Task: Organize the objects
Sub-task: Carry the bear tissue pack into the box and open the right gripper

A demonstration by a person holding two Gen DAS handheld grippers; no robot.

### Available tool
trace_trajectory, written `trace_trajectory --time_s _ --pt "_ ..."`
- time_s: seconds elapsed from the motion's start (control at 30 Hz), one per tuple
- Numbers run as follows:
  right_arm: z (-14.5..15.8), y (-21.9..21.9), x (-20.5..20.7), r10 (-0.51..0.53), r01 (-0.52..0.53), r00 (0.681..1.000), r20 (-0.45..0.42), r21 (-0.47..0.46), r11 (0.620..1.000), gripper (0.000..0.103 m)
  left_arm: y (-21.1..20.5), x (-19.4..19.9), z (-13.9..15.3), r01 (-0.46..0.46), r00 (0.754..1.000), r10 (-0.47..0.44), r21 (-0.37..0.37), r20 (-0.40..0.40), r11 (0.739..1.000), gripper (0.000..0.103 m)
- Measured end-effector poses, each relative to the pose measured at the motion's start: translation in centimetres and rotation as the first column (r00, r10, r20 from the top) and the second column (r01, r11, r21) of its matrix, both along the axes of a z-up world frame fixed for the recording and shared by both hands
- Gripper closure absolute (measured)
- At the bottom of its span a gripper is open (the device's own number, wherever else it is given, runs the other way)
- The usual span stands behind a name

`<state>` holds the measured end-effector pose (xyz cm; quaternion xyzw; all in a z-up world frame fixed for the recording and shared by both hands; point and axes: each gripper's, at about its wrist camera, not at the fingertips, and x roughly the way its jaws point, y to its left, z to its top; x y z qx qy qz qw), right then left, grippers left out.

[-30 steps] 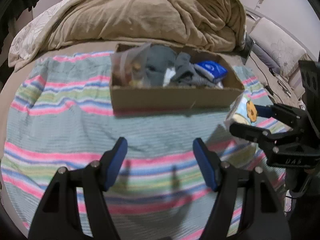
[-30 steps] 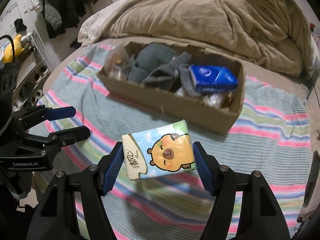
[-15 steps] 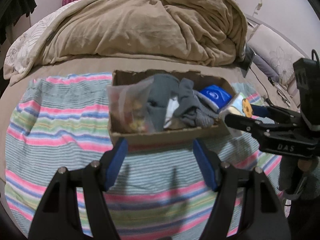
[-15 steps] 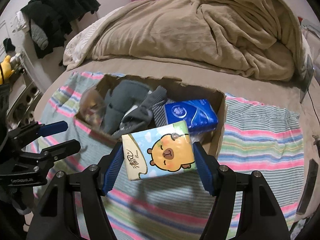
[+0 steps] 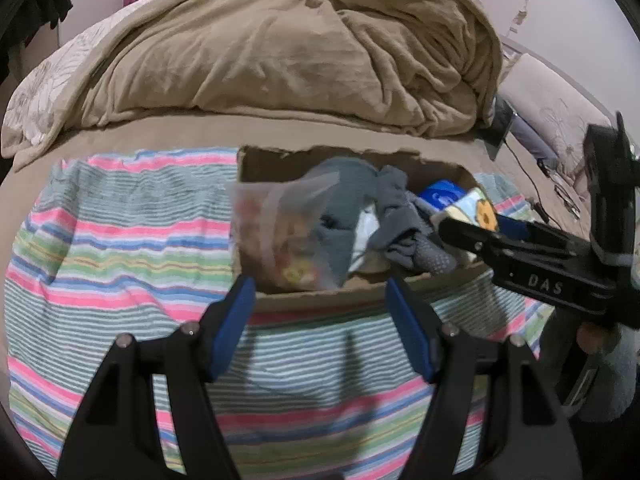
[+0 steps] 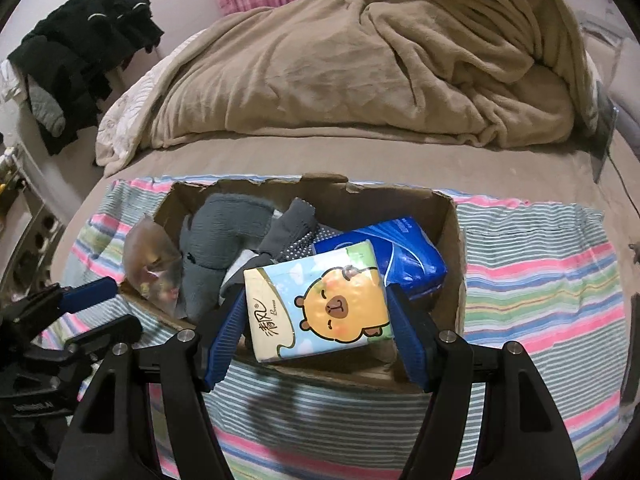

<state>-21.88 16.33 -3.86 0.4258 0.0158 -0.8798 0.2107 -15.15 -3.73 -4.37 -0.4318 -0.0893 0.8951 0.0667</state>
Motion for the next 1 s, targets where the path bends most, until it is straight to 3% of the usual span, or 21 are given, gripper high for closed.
trace_trajectory --time_s 0.17,0.27,1.0 --pt "-0.8 0.4 0.3 -0.041 0.041 0.999 -0.002 0.006 0.999 0.030 0.0 0.1 0.0 -0.003 1.000 0.003 0.001 0.002 1.000 0.033" --pt "-0.9 0.9 0.6 -0.053 0.053 0.999 -0.005 0.004 0.999 0.018 0.1 0.3 0.0 -0.007 1.000 0.007 0.002 0.005 1.000 0.033" --pt "1.7 4.0 5.8 -0.047 0.046 0.998 -0.044 -0.015 0.999 0.018 2.7 5.6 2.0 -0.018 1.000 0.018 -0.011 -0.008 1.000 0.033"
